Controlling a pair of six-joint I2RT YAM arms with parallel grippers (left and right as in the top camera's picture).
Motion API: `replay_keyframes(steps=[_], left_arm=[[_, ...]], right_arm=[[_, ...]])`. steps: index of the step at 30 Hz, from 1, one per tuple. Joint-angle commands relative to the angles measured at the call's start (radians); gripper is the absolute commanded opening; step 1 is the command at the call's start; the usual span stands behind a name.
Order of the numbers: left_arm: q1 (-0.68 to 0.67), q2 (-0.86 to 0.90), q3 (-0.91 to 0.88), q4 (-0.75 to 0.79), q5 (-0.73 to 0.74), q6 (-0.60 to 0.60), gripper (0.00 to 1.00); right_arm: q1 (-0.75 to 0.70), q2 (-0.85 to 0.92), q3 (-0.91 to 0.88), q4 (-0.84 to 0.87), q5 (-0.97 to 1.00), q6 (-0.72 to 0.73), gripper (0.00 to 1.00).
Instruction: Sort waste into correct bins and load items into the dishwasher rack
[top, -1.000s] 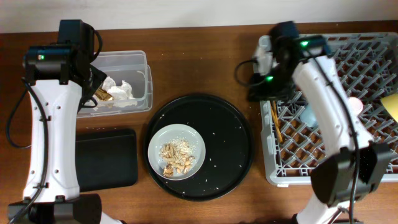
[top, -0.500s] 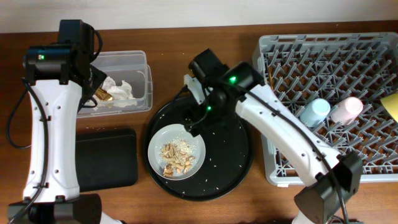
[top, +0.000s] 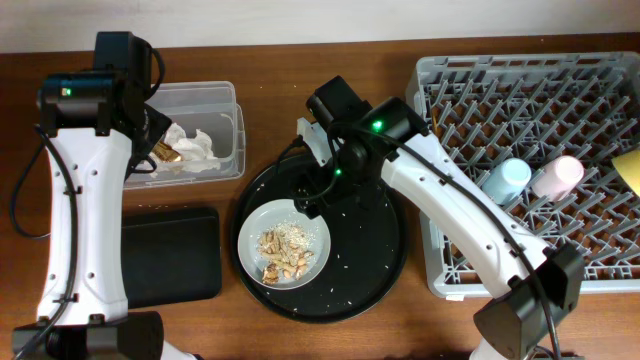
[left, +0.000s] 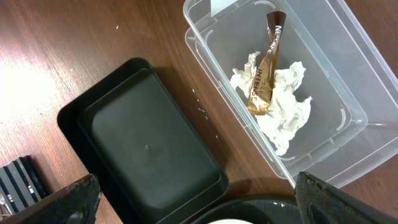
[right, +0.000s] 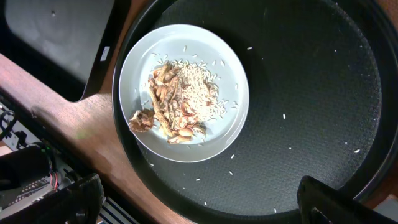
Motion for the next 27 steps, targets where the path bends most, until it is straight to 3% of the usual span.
replay_keyframes(steps=[1, 12, 16, 27], left_arm=[[0.007, -0.015, 0.007, -0.002, -0.014, -0.006, 0.99], [0.007, -0.015, 0.007, 0.000, -0.011, -0.007, 0.99], [0.007, -0.015, 0.007, 0.009, 0.095, -0.006, 0.99], [0.007, -0.015, 0.007, 0.009, 0.105, -0.006, 0.99]], right_arm=[[-0.001, 0.008, -0.006, 0.003, 0.014, 0.006, 0.99], [-0.001, 0.008, -0.006, 0.003, 0.014, 0.006, 0.98], [-0.001, 0.008, -0.006, 0.003, 0.014, 0.006, 0.98], [-0.001, 0.008, -0.006, 0.003, 0.014, 0.006, 0.98]])
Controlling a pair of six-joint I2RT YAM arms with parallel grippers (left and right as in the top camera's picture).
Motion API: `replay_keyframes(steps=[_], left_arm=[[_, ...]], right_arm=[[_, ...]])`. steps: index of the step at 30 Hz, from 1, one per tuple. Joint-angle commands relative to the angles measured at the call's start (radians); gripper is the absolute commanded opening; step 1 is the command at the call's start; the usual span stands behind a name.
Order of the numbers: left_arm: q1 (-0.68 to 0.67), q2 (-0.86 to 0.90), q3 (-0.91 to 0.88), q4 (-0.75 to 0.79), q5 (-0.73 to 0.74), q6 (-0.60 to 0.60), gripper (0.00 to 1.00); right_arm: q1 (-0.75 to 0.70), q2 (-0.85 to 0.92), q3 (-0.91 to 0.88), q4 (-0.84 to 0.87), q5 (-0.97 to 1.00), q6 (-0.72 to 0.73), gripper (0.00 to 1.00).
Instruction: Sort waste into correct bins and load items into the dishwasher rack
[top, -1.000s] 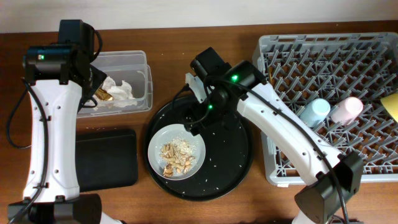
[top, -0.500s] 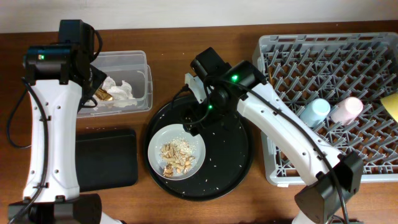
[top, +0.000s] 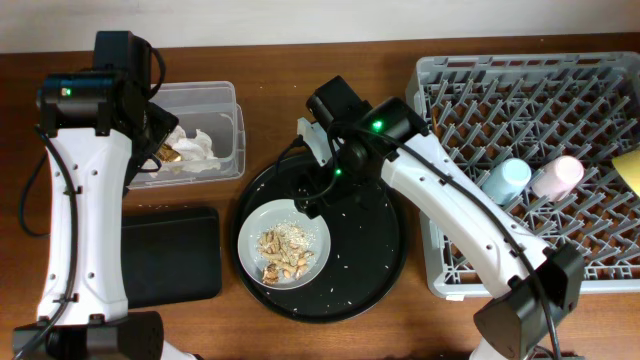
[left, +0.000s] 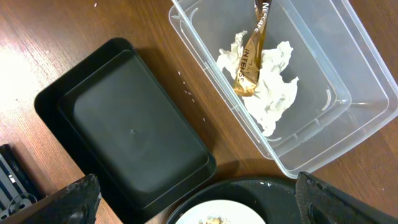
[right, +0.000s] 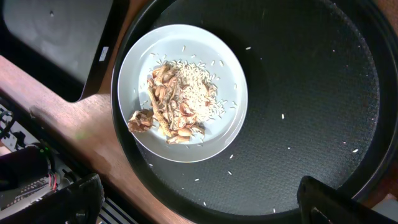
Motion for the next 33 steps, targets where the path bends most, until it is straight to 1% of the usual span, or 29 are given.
replay_keyframes(steps=[1, 3, 7, 8, 12, 14, 16, 17, 20, 24, 26, 28, 31, 32, 33], left_arm=[[0.007, -0.015, 0.007, 0.001, 0.025, -0.006, 0.99], [0.008, -0.015, 0.007, -0.011, 0.050, -0.006, 0.99], [0.000, -0.014, 0.007, -0.101, 0.195, -0.006, 0.99], [0.000, -0.014, 0.006, -0.103, 0.221, 0.015, 0.99], [0.000, -0.015, 0.006, -0.102, 0.327, 0.214, 0.99], [-0.008, -0.015, 0.006, -0.103, 0.368, 0.319, 0.99], [-0.026, -0.015, 0.005, -0.103, 0.375, 0.369, 0.99], [-0.043, -0.015, 0.005, -0.103, 0.374, 0.388, 0.99], [-0.086, -0.015, 0.005, -0.103, 0.375, 0.402, 0.99], [-0.164, -0.014, 0.005, -0.099, 0.373, 0.405, 0.99], [-0.228, -0.014, 0.005, -0.097, 0.368, 0.404, 0.99], [-0.299, -0.014, 0.005, -0.082, 0.367, 0.404, 0.91], [-0.377, -0.014, 0.005, -0.055, 0.367, 0.404, 0.89], [-0.399, -0.014, 0.005, -0.040, 0.367, 0.404, 0.83], [-0.428, -0.014, 0.005, -0.018, 0.367, 0.404, 0.83]], right_arm=[[-0.001, 0.008, -0.006, 0.003, 0.010, 0.006, 0.98], [-0.001, 0.008, -0.006, 0.003, 0.010, 0.006, 0.98], [-0.001, 0.008, -0.006, 0.003, 0.010, 0.006, 0.98], [-0.001, 0.008, -0.006, 0.003, 0.010, 0.007, 0.98], [-0.001, 0.008, -0.006, 0.056, 0.004, 0.009, 0.98], [-0.010, 0.008, -0.006, 0.064, 0.092, 0.007, 0.98], [-0.034, 0.008, -0.006, 0.062, 0.182, 0.011, 0.98], [-0.061, 0.008, -0.006, 0.057, 0.211, 0.038, 0.98], [-0.177, 0.008, -0.006, 0.031, 0.200, 0.064, 0.98], [-0.399, 0.008, -0.006, -0.031, 0.212, 0.064, 0.98], [-0.511, 0.008, -0.006, -0.048, 0.212, 0.064, 0.98], [-0.607, 0.008, -0.006, -0.050, 0.208, 0.064, 0.98], [-0.692, 0.008, -0.006, -0.050, 0.209, 0.064, 0.98], [-0.723, 0.008, -0.006, -0.048, 0.209, 0.064, 0.98], [-0.751, 0.008, -0.006, -0.049, 0.209, 0.064, 0.98]])
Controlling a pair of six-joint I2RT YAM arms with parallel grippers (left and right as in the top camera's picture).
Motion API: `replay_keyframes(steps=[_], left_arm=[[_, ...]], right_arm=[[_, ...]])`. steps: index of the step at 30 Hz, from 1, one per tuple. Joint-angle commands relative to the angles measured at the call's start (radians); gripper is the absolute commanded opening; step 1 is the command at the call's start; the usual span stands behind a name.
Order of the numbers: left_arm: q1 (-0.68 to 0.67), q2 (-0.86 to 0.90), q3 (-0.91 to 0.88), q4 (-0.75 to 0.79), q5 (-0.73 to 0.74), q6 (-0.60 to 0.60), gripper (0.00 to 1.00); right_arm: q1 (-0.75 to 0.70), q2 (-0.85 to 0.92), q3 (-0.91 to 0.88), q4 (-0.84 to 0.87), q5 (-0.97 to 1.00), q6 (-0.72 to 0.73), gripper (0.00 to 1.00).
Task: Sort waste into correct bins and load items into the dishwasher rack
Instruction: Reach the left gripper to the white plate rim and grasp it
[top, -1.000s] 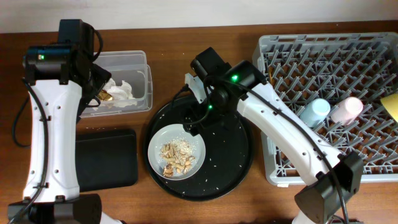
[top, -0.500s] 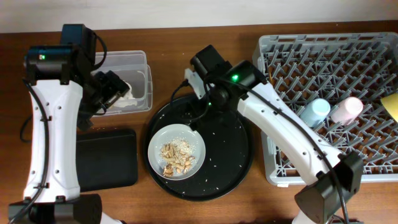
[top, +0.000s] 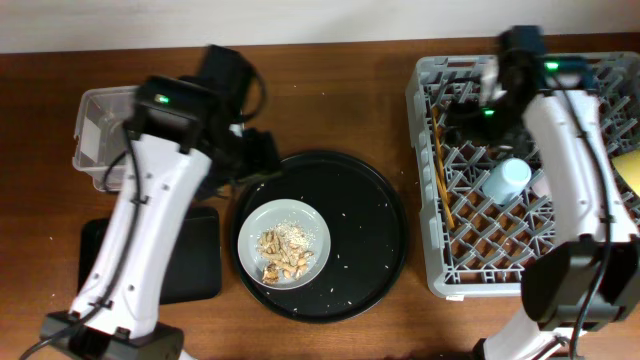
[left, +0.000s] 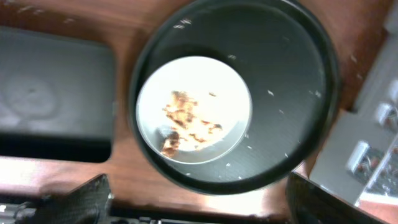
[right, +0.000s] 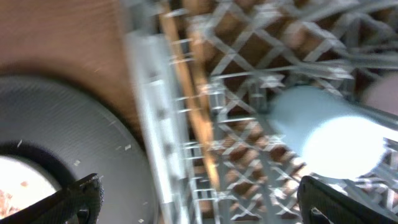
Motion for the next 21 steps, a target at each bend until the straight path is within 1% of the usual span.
replay_keyframes(steps=[1, 4, 5, 8, 9, 14, 15, 21], left_arm=[[-0.085, -0.014, 0.005, 0.050, 0.003, 0.011, 0.83], [-0.163, -0.006, 0.002, 0.076, 0.003, 0.011, 0.84], [-0.198, 0.004, 0.002, 0.089, 0.002, 0.011, 0.87], [-0.264, 0.050, -0.008, 0.121, -0.005, 0.001, 0.87], [-0.277, 0.065, -0.016, 0.127, -0.006, -0.020, 0.86], [-0.329, 0.173, -0.066, 0.135, -0.008, -0.073, 0.59], [-0.338, 0.206, -0.079, 0.135, -0.008, -0.090, 0.57], [-0.354, 0.335, -0.130, 0.159, -0.009, -0.127, 0.57]], right_arm=[[-0.083, 0.004, -0.005, -0.005, 0.008, 0.012, 0.98], [-0.135, 0.004, -0.005, -0.005, 0.008, 0.012, 0.98], [-0.153, 0.004, -0.005, -0.005, 0.008, 0.012, 0.98], [-0.185, 0.004, -0.005, -0.006, 0.007, 0.012, 0.98], [-0.188, 0.004, -0.005, -0.006, 0.008, 0.012, 0.98], [-0.190, 0.004, -0.005, -0.006, 0.008, 0.012, 0.98], [-0.190, 0.004, -0.005, -0.006, 0.008, 0.012, 0.98], [-0.190, 0.004, -0.005, -0.006, 0.008, 0.012, 0.98]])
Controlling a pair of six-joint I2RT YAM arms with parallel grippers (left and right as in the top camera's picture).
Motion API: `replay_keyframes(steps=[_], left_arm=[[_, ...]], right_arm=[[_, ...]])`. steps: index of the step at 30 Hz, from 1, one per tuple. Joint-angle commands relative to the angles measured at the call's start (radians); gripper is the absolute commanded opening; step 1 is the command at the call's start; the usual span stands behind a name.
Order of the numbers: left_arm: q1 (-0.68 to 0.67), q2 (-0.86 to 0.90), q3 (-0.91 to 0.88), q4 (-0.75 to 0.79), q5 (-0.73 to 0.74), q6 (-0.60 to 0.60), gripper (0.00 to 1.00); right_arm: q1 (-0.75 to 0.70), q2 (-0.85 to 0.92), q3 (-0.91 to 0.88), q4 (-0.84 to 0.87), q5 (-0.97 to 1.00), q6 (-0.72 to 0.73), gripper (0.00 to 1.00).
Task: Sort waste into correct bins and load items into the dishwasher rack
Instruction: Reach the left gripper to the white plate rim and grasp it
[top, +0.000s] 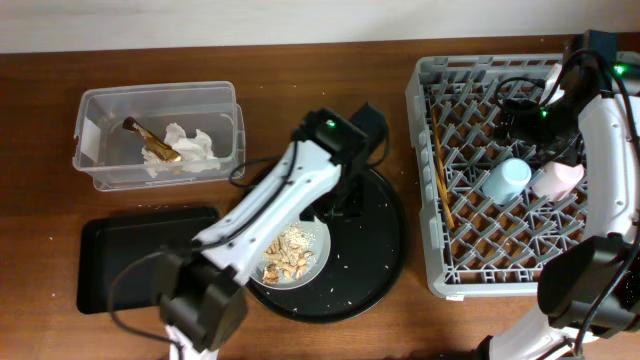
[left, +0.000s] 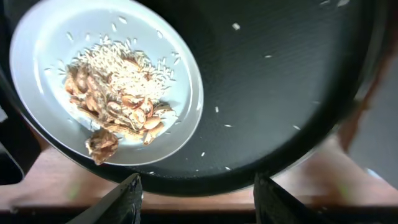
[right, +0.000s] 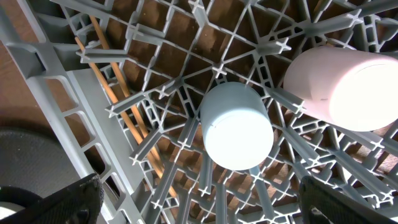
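Note:
A white plate (left: 106, 81) of rice and food scraps sits on the left of the round black tray (left: 280, 93). My left gripper (left: 199, 202) hovers open over the tray beside the plate, with nothing between its fingers. The grey dishwasher rack (top: 530, 250) at the right holds a blue cup (right: 236, 127), a pink cup (right: 348, 87) and wooden chopsticks (right: 118, 99). My right gripper (right: 199, 205) hangs open above the blue cup, holding nothing.
A clear bin (top: 95, 150) at the back left holds a brown wrapper (top: 150, 148) and crumpled tissue (top: 190, 145). A black bin (top: 130, 270) lies at the front left. Loose rice grains dot the tray.
My left arm has gone from the tray's left side to over its back middle, and its camera is now closer to the plate. My right arm has shifted further right over the rack.
At first my left gripper was open over the clear bin with the wrapper and tissue, and my right was open above the plate. Later the left was over the tray and the right over the rack. Both are still open and empty there.

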Motion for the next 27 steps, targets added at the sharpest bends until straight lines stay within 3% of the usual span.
replay_keyframes(steps=[1, 6, 9, 13, 27], left_arm=[[-0.006, 0.065, -0.044, 0.037, -0.016, -0.056, 0.56], [-0.004, 0.078, -0.132, 0.146, -0.113, -0.125, 0.56], [-0.005, 0.078, -0.216, 0.259, -0.106, -0.128, 0.67], [-0.005, 0.079, -0.311, 0.398, -0.027, -0.128, 0.67], [-0.010, 0.168, -0.334, 0.448, -0.060, -0.137, 0.41]], right_arm=[[-0.003, 0.004, -0.005, -0.003, 0.006, 0.004, 0.98], [-0.003, 0.004, -0.005, -0.003, 0.006, 0.004, 0.98], [-0.003, 0.004, -0.005, -0.003, 0.005, 0.004, 0.98], [-0.003, 0.004, -0.005, -0.003, 0.006, 0.004, 0.98], [-0.003, 0.004, -0.005, -0.003, 0.006, 0.004, 0.98]])
